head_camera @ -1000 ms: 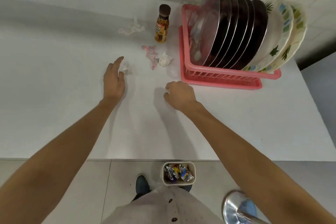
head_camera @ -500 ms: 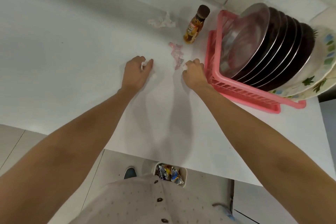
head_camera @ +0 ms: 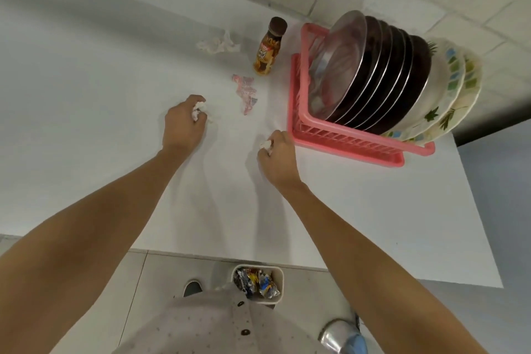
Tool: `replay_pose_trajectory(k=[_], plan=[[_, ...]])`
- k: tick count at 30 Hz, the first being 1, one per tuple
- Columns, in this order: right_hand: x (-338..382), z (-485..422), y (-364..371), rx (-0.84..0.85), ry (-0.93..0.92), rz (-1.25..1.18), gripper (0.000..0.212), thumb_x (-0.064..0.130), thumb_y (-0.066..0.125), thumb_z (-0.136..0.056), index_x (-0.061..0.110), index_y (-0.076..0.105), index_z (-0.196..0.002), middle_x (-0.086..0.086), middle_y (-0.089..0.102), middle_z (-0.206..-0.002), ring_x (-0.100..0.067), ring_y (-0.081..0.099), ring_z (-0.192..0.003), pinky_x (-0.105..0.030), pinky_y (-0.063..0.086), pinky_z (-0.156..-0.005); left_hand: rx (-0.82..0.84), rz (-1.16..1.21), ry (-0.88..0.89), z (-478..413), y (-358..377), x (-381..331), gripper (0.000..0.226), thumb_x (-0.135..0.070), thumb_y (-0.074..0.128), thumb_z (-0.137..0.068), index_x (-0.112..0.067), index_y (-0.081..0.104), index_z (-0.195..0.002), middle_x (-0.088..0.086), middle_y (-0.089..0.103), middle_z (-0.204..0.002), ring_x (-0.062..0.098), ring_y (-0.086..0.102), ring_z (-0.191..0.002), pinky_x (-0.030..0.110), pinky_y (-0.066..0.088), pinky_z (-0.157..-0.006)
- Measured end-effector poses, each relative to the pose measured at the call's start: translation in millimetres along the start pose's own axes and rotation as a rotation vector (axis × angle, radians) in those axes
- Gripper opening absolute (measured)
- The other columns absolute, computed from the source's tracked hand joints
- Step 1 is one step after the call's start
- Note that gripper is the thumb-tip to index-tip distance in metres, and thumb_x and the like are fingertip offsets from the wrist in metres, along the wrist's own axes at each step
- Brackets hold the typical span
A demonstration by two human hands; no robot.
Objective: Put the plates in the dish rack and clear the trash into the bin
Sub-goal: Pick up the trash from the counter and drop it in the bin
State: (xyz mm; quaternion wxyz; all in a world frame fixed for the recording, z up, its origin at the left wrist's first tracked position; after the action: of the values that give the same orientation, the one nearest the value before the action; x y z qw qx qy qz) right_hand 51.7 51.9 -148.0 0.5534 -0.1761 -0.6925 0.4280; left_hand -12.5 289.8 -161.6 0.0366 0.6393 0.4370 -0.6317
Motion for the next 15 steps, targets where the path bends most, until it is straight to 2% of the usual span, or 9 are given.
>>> replay_pose_trajectory(k=[3,6,8,10,12,15], plan=[[-6.5,13.8,-7.0,-0.058,0.020,-0.116,0.009,0.000,0.053,-0.088,0.007,0.050,-0.087,-0.008,0.051,-0.085,-0.020,0.048,-0.072,-0.022,0.033,-0.066,0.053,-0.031,0.009,8.3,14.6,-5.0,0.026,-0.019,0.044,-0.086,-0.013,0.068,-0.091,0.003,0.070,-0.085,0.022,0.063,-0.080,0.027,0.044,-0.071],[-21.5,25.3,-9.0,-0.093,0.126,-0.361,0.006,0.008,0.047,-0.098,0.012,0.049,-0.102,-0.013,0.062,-0.086,-0.026,0.063,-0.071,-0.033,0.054,-0.063,0.046,-0.029,-0.033,25.4,19.0,-10.7,0.022,-0.020,0.042,-0.080,-0.006,0.056,-0.071,0.008,0.057,-0.072,0.024,0.052,-0.068,0.028,0.030,-0.061],[-30.5,36.4,-10.9,-0.132,0.157,-0.464,0.018,0.007,0.044,-0.100,0.013,0.052,-0.114,-0.013,0.064,-0.093,-0.024,0.066,-0.070,-0.036,0.060,-0.069,0.018,0.043,-0.061,39.7,16.5,-18.2,0.019,-0.017,0.044,-0.081,-0.005,0.048,-0.066,0.012,0.050,-0.069,0.027,0.048,-0.065,0.032,0.034,-0.062],[-34.3,48.4,-12.5,-0.155,0.175,-0.545,0.022,0.005,0.044,-0.099,0.010,0.060,-0.112,-0.012,0.064,-0.098,-0.021,0.065,-0.073,-0.041,0.061,-0.075,0.020,0.099,-0.092,55.6,16.9,-25.0,0.018,-0.017,0.048,-0.080,-0.011,0.043,-0.064,0.011,0.048,-0.068,0.026,0.047,-0.065,0.036,0.040,-0.065],[-36.5,57.0,-12.2,-0.172,0.199,-0.574,0.020,0.004,0.047,-0.097,0.005,0.065,-0.105,-0.014,0.065,-0.100,-0.024,0.065,-0.080,-0.046,0.059,-0.079,0.042,0.107,-0.111,71.6,21.5,-29.7,0.019,-0.019,0.053,-0.081,-0.009,0.048,-0.066,0.014,0.053,-0.071,0.029,0.052,-0.067,0.040,0.044,-0.068],[-36.3,67.1,-7.1,-0.161,0.211,-0.546,0.017,0.005,0.051,-0.091,0.008,0.067,-0.097,-0.014,0.066,-0.099,-0.027,0.066,-0.088,-0.050,0.057,-0.081,0.069,0.066,-0.134,93.9,30.0,-38.4,0.023,-0.030,0.064,-0.085,-0.010,0.057,-0.075,0.008,0.059,-0.078,0.023,0.057,-0.073,0.033,0.045,-0.071]])
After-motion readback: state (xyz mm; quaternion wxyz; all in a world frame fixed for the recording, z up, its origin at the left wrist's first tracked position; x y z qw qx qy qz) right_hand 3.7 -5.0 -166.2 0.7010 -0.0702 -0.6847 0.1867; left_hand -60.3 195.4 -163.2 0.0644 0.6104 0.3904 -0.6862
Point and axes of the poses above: each hand's wrist, its own z-axis away from the middle knuckle, its own y-axis out of the palm, x = y × z, the point moved 10 cm from there along -z, towards the middle knuckle
